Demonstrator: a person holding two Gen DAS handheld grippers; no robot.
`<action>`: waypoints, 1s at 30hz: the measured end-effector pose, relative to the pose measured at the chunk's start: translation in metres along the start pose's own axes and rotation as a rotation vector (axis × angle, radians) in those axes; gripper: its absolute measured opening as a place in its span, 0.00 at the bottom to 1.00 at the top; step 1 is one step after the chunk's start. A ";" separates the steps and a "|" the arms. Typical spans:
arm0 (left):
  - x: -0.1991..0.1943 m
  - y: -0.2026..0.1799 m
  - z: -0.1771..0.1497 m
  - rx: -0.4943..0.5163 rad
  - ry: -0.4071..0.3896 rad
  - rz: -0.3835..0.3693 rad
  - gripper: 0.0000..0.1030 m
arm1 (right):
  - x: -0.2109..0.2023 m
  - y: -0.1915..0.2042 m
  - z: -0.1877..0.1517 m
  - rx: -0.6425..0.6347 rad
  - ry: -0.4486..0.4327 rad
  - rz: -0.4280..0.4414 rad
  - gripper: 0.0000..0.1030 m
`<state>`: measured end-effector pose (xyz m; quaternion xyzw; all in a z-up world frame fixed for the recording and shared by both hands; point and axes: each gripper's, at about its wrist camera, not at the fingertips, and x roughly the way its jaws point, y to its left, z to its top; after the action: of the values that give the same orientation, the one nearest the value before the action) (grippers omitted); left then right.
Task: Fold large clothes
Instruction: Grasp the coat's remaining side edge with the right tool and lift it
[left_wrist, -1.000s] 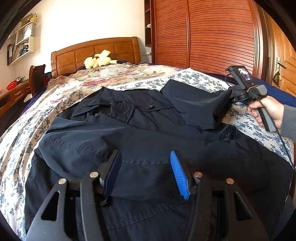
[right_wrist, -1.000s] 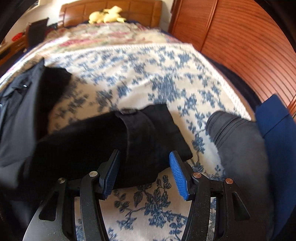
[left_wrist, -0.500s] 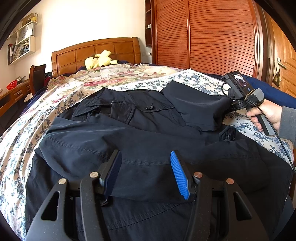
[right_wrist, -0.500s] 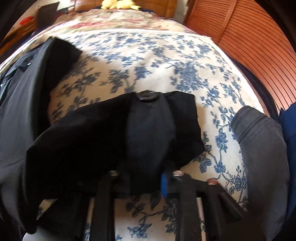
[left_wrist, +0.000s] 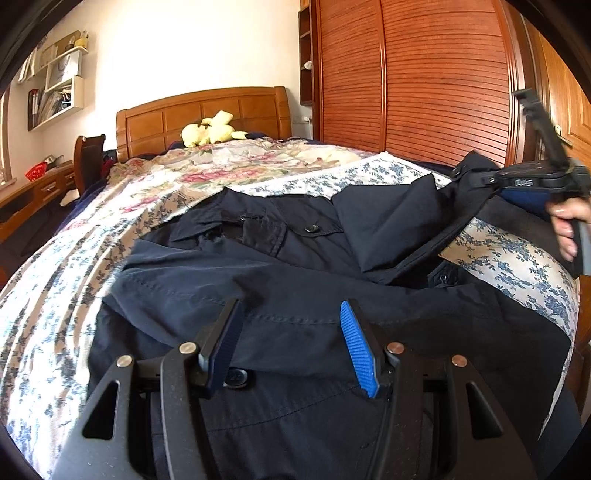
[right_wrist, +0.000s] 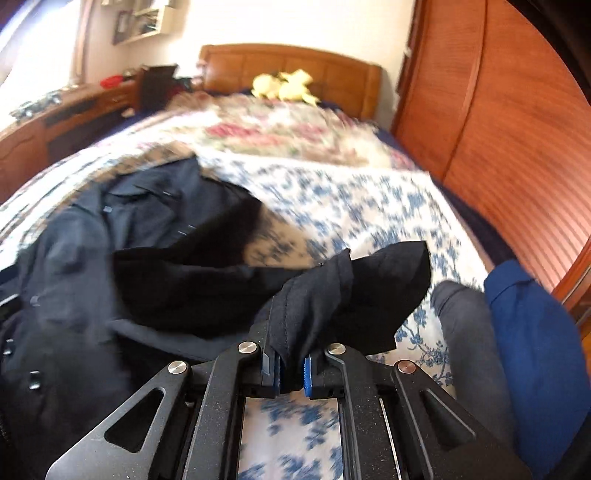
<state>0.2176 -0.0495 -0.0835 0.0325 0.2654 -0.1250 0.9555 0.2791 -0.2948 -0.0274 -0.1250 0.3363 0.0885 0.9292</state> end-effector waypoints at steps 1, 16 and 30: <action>-0.004 0.002 0.001 -0.004 -0.006 0.003 0.52 | -0.008 0.006 0.001 -0.003 -0.013 0.005 0.05; -0.035 0.024 0.002 -0.030 -0.035 0.058 0.52 | -0.083 0.093 0.007 -0.137 -0.146 0.102 0.05; -0.047 0.036 0.003 -0.045 -0.045 0.083 0.52 | -0.105 0.125 0.014 -0.195 -0.187 0.155 0.05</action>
<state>0.1892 -0.0051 -0.0565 0.0191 0.2451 -0.0801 0.9660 0.1767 -0.1804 0.0292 -0.1794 0.2468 0.2034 0.9303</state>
